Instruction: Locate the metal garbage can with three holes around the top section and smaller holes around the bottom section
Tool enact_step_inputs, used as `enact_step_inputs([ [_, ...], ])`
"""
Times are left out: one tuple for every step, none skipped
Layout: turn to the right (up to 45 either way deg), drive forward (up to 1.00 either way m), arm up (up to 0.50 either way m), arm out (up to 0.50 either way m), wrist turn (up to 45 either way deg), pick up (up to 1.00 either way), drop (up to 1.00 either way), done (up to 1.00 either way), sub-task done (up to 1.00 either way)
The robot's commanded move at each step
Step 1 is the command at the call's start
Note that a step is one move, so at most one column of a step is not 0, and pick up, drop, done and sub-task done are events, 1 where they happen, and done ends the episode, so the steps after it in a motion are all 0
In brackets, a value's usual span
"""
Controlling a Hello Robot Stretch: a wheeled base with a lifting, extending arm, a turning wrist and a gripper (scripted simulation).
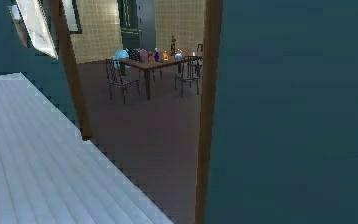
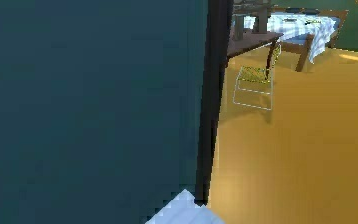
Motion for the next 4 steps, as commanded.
enact_step_inputs([
  [0.0, 0.3, 0.0, 0.0, 0.0, 0.0, 0.0, 0.0, 0.0],
  [-24.0, 0.0, 0.0, 0.0, 0.0, 0.0, 0.0, 0.0, 0.0],
  [0.0, 0.8, 0.0, 0.0, 0.0, 0.0, 0.0, 0.0, 0.0],
  [45.0, 0.0, 0.0, 0.0, 0.0, 0.0, 0.0, 0.0, 0.0],
])
